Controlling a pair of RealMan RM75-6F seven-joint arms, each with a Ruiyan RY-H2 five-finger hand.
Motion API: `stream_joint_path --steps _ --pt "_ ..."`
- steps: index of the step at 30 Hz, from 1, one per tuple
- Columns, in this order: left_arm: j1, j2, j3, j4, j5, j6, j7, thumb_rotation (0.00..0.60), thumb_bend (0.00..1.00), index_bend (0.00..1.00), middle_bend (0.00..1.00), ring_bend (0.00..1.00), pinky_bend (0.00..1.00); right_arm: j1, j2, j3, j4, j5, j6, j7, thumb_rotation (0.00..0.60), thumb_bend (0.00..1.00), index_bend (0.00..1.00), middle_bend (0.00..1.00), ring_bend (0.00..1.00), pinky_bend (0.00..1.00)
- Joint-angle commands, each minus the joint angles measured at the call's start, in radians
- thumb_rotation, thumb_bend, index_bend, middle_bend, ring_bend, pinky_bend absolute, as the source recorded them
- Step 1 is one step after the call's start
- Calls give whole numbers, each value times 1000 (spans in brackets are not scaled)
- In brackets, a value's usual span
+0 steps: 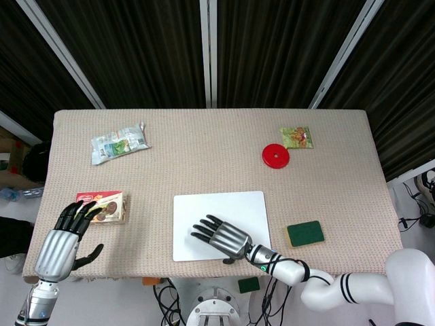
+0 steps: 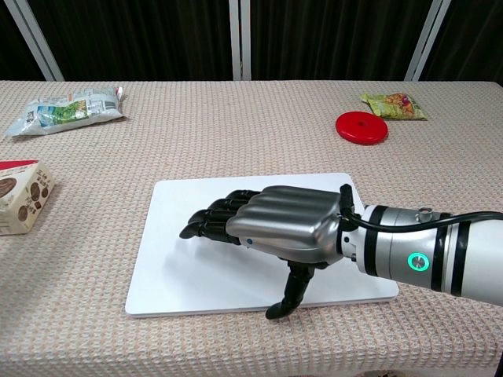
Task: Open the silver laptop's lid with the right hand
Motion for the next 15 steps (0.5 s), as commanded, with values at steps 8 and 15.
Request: stream_joint_path --steps 8,15 --pt "-8 -7 -6 14 2 -25 -7 600 215 165 104 14 84 17 -37 43 1 123 6 -154 600 310 0 0 0 0" --pt "-7 -34 -12 49 -30 -46 -41 600 215 165 104 14 84 37 -71 65 -9 243 42 -333 600 404 0 0 0 0"
